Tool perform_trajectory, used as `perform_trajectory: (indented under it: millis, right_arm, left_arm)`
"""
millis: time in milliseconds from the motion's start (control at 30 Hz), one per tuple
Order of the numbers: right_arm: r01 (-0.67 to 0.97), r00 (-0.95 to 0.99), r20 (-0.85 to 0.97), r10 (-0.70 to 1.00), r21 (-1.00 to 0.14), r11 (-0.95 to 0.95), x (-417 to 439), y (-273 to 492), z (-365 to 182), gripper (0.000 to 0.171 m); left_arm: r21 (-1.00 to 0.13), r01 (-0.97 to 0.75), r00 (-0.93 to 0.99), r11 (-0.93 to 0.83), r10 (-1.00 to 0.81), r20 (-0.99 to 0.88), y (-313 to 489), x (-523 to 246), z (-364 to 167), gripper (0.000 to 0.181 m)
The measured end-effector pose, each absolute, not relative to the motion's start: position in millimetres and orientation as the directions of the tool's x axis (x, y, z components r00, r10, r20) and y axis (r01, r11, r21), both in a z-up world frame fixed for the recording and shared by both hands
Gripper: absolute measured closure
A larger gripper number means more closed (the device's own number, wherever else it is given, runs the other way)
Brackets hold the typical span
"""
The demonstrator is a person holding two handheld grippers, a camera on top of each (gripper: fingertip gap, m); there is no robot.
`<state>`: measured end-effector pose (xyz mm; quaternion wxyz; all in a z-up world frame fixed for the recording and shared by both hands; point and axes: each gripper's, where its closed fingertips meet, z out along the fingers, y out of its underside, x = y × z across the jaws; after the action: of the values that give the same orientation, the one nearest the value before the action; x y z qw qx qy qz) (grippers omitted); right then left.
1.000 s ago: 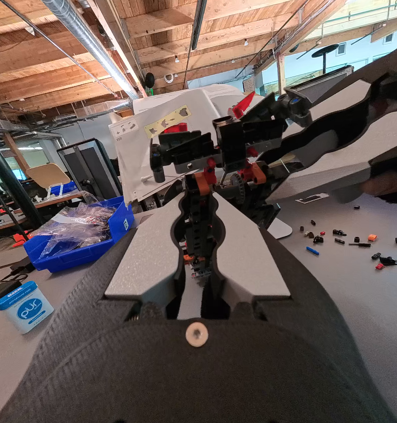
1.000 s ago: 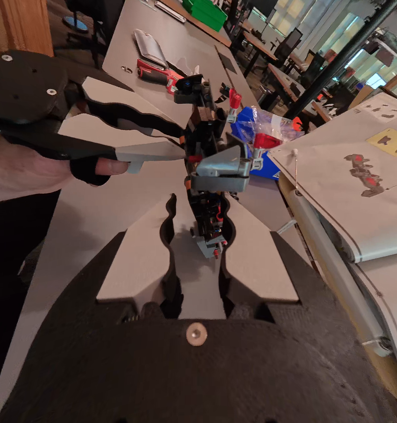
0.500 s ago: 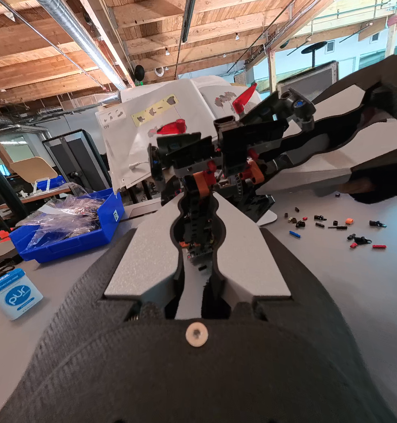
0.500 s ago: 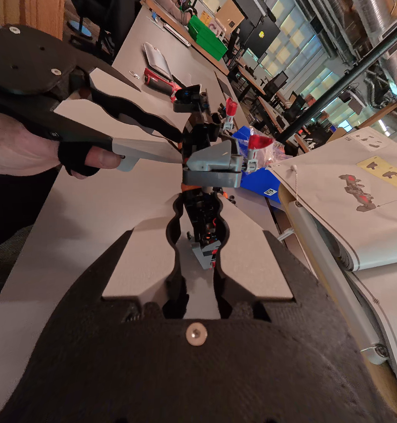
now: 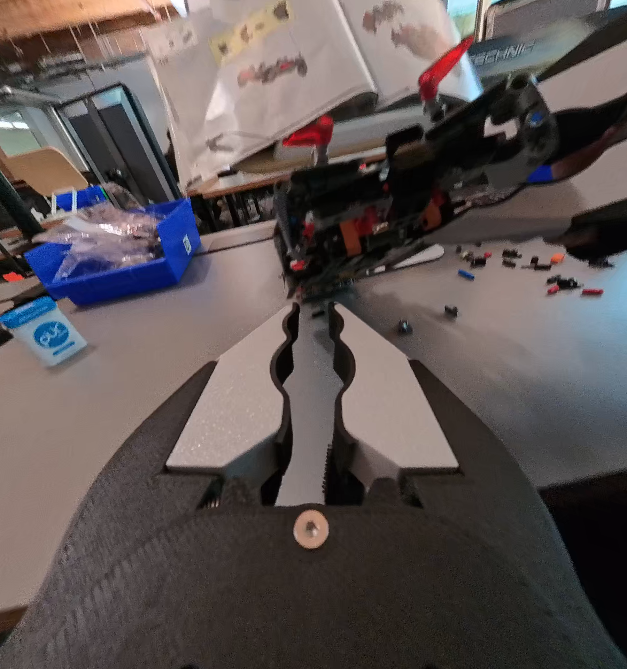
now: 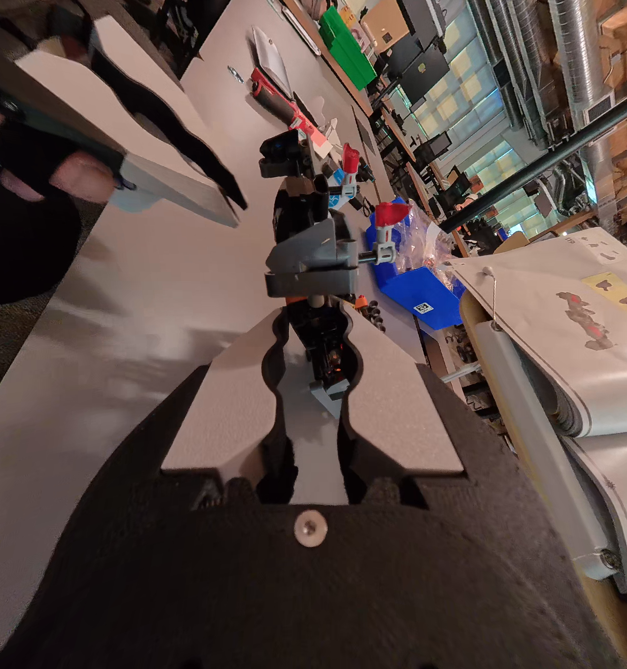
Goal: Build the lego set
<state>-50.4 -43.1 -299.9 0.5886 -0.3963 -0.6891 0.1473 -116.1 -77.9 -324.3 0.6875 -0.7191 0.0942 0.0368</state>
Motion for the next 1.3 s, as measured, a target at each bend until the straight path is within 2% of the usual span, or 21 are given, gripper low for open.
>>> perform_trajectory:
  millis: [100, 233, 400, 500, 700, 800, 1133, 1300]
  right_arm:
    - [0.386, -0.012, 0.729, 0.685, -0.628, 0.676, -47.9, -42.8, -310.0, 0.148]
    - [0.382, -0.052, 0.774, 0.631, -0.569, 0.728, -48.8, -50.1, -324.1, 0.147]
    - [0.374, -0.104, 0.823, 0.559, -0.488, 0.789, -50.1, -58.5, -339.1, 0.148]
    - [0.369, -0.127, 0.835, 0.536, -0.462, 0.807, -48.6, -61.9, -347.9, 0.147]
    - [0.362, -0.185, 0.853, 0.488, -0.402, 0.841, -46.9, -68.1, -366.8, 0.146]
    - [0.364, -0.213, 0.851, 0.481, -0.387, 0.847, -45.3, -69.7, -375.6, 0.145]
    - [0.412, -0.351, 0.804, 0.48, -0.328, 0.85, -36.4, -74.2, -410.7, 0.139]
    - [0.461, -0.384, 0.757, 0.528, -0.338, 0.82, -23.9, -67.8, -413.4, 0.138]
  left_arm:
    - [-0.976, -0.197, 0.977, -0.099, -0.1, -0.187, -97.2, -121.7, -341.6, 0.164]
    - [-0.956, -0.265, 0.957, -0.129, -0.158, -0.244, -108.1, -121.0, -340.2, 0.15]
    - [-0.953, -0.253, 0.946, -0.169, -0.249, -0.207, -101.6, -120.3, -343.6, 0.136]
    - [-0.946, -0.252, 0.911, -0.205, -0.38, -0.16, -104.6, -109.5, -352.7, 0.137]
    - [-0.932, -0.293, 0.875, -0.213, -0.453, -0.172, -103.1, -103.2, -362.3, 0.149]
    - [-0.922, -0.319, 0.876, -0.22, -0.441, -0.197, -102.8, -103.6, -372.0, 0.155]
    - [-0.875, -0.427, 0.867, -0.228, -0.379, -0.324, -110.0, -98.5, -400.7, 0.158]
    - [-0.881, -0.416, 0.881, -0.224, -0.34, -0.329, -111.2, -92.2, -408.1, 0.165]
